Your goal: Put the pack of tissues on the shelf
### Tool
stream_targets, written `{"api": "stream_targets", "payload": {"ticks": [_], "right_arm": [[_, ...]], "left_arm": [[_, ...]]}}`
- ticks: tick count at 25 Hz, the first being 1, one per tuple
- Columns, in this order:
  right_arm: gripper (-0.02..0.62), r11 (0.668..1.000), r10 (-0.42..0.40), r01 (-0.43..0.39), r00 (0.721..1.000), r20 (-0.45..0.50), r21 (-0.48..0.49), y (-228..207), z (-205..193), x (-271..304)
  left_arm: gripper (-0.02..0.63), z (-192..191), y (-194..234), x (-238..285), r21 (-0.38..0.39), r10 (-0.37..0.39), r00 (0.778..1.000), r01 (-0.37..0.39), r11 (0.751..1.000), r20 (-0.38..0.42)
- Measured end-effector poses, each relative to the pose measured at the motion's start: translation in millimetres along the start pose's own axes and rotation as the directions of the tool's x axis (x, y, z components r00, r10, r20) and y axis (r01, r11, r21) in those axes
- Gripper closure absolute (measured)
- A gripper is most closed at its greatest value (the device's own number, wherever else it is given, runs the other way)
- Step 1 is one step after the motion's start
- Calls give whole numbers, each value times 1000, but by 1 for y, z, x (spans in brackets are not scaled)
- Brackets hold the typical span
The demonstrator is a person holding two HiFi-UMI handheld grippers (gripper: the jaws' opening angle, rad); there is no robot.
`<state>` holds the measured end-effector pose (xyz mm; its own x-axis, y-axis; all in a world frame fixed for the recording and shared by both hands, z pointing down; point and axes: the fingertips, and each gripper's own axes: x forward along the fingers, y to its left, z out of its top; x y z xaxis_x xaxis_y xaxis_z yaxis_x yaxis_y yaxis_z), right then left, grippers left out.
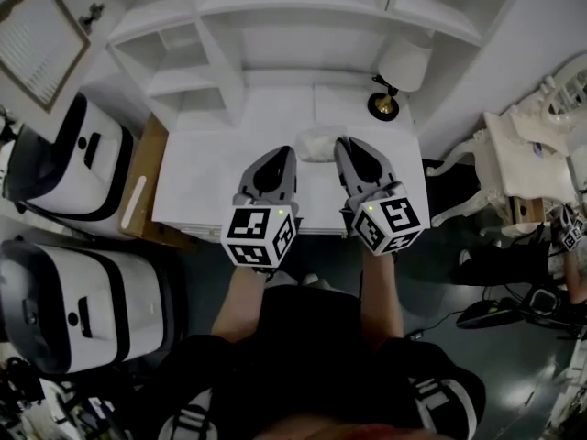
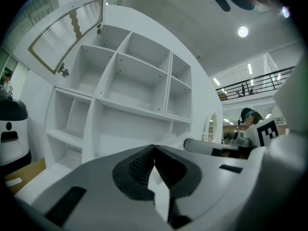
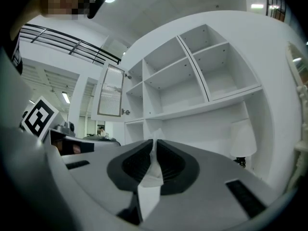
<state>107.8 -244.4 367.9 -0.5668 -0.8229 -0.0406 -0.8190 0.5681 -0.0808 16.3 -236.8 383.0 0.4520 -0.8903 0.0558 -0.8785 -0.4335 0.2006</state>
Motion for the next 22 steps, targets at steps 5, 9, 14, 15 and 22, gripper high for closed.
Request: {"api": "stream_targets", "payload": {"ticks": [5, 9, 14, 15, 22], "right_arm": [[552, 1000, -10, 10, 1000, 18, -12, -1, 14, 13], [552, 1000, -22, 22, 1000, 22, -13, -7, 16, 27], [552, 998, -2, 6, 999, 52, -66, 0, 33, 59], [552, 997, 4, 0, 998, 61, -77, 1, 39, 66], [552, 988, 20, -3, 994, 108, -152, -5, 77, 105]], "left_arm": [[595, 17, 15, 17, -8, 0, 1000, 0, 1000, 17], [595, 25, 28, 28, -7, 8, 1000, -8, 1000, 25], [595, 32, 44, 35, -8, 5, 1000, -5, 1000, 30], [595, 34, 47, 36, -5, 3, 999, -3, 1000, 33], [595, 30, 62, 46, -26, 2, 1000, -2, 1000, 14]]}}
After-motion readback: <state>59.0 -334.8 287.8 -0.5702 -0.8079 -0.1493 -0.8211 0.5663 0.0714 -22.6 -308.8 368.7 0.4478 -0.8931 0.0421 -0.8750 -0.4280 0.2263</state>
